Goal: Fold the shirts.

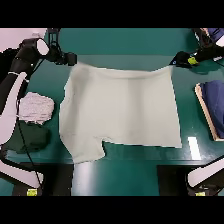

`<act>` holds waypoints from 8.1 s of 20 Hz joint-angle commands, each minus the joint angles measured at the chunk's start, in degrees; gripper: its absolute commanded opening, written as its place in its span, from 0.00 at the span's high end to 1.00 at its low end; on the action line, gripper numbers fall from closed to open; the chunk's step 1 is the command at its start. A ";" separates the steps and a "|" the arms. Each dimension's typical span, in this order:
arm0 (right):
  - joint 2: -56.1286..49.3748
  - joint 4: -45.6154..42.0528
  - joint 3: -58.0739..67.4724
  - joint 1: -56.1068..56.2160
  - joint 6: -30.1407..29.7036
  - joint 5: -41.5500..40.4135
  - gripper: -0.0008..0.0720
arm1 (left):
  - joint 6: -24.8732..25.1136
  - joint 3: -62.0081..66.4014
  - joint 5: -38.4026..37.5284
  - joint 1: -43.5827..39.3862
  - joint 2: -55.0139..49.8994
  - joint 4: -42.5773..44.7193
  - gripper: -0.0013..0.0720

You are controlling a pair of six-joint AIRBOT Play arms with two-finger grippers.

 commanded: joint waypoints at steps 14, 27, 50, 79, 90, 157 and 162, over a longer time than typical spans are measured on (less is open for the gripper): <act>28.68 7.67 -35.08 -4.63 -12.81 4.92 0.39 | -4.22 -38.84 -30.47 6.03 31.74 4.15 0.40; 36.52 7.56 -46.31 -4.59 -12.94 3.02 0.39 | -10.49 -67.93 -14.32 6.03 40.54 -9.31 0.38; 43.98 -7.48 -83.47 -28.61 -10.73 7.69 0.38 | -4.20 -55.65 -13.84 6.03 40.57 -13.53 0.95; 60.13 -1.99 -26.62 -6.84 -9.18 -2.03 0.97 | -2.45 -4.52 -17.05 6.03 56.19 -14.80 0.94; 56.46 -14.16 8.76 -6.84 -4.22 5.60 0.97 | -2.91 25.81 -9.55 6.03 55.76 -25.20 0.95; 46.40 -5.92 -54.60 -10.01 -6.71 -1.18 0.42 | -1.84 -81.42 -3.15 5.60 49.59 -33.57 0.45; 46.64 -6.69 -54.60 -10.08 -6.73 1.29 0.42 | -0.98 -82.01 2.34 -2.91 49.59 -36.92 0.94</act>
